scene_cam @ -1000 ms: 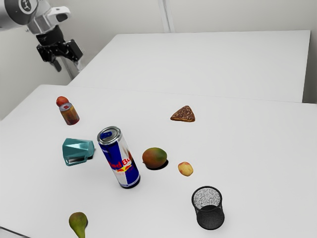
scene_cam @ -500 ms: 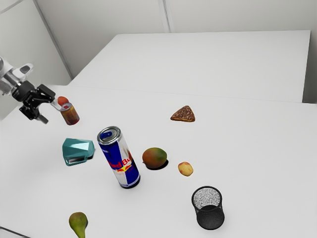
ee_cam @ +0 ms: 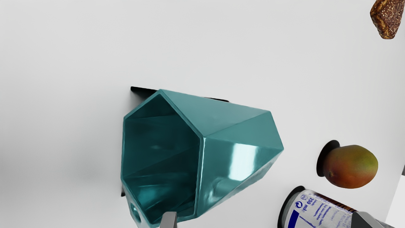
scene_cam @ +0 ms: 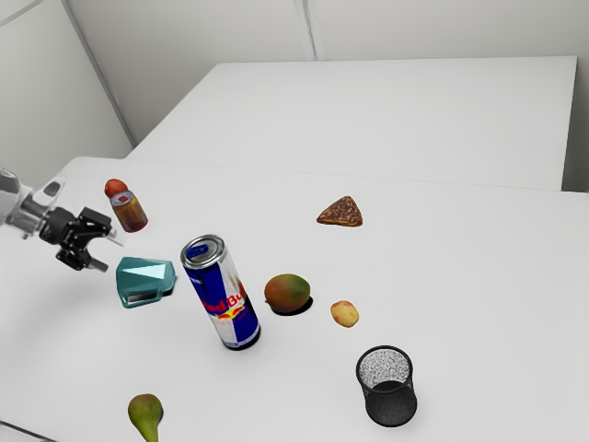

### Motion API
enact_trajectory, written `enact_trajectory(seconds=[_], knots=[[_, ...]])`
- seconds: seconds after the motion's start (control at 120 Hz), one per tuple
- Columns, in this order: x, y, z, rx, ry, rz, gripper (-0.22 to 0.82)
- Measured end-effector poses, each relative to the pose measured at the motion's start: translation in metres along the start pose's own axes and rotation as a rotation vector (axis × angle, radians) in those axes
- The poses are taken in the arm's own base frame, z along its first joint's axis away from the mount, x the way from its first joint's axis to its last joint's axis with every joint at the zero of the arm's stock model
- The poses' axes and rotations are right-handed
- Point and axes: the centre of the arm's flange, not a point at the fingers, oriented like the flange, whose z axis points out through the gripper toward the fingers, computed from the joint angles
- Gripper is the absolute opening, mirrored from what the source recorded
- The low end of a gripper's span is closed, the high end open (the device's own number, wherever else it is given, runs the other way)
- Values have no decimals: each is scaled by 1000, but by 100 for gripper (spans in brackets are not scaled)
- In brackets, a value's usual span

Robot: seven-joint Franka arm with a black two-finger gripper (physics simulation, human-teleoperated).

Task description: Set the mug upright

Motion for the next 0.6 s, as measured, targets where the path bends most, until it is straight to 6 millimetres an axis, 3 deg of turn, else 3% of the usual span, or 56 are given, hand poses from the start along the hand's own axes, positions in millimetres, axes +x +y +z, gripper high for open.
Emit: enact_trajectory(seconds=[0.142, 0.433, 0.467, 0.6], knots=[[9, -20, 13, -46, 45, 15, 60], [8, -23, 39, -174, 16, 75, 60], [6, -23, 39, -187, 9, 82, 56], [1, -23, 39, -228, -12, 115, 20]])
